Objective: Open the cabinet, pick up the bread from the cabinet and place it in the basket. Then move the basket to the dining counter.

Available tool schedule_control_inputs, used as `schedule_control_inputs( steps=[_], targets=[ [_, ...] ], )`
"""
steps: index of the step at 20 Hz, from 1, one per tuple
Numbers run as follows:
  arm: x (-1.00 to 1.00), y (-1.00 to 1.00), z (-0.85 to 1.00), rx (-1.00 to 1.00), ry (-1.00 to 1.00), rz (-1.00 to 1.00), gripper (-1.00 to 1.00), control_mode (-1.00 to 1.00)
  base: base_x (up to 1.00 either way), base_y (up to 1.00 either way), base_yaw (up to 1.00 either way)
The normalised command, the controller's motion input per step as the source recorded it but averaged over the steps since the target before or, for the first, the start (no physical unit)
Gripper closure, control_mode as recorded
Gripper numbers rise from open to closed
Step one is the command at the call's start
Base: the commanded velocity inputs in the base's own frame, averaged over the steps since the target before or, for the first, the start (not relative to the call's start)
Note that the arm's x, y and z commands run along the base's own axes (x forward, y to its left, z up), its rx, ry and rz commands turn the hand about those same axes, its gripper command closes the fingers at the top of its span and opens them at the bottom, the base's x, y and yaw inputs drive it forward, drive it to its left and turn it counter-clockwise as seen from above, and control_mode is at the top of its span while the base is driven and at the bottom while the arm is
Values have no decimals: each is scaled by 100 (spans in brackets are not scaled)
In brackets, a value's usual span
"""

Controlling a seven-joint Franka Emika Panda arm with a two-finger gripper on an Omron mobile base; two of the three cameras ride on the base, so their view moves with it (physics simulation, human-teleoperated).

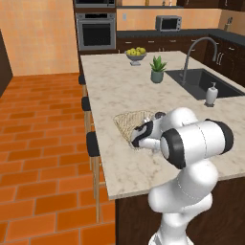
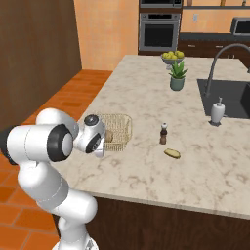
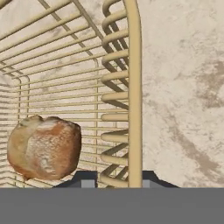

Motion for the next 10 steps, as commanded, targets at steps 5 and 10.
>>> schedule_control_inputs(
  steps=[5,10],
  targets=[
    [0,0,14,0,6,4,-100,-100,0,0,0],
    [-49,0,82,-2,0,5,-100,-100,0,0,0]
  ],
)
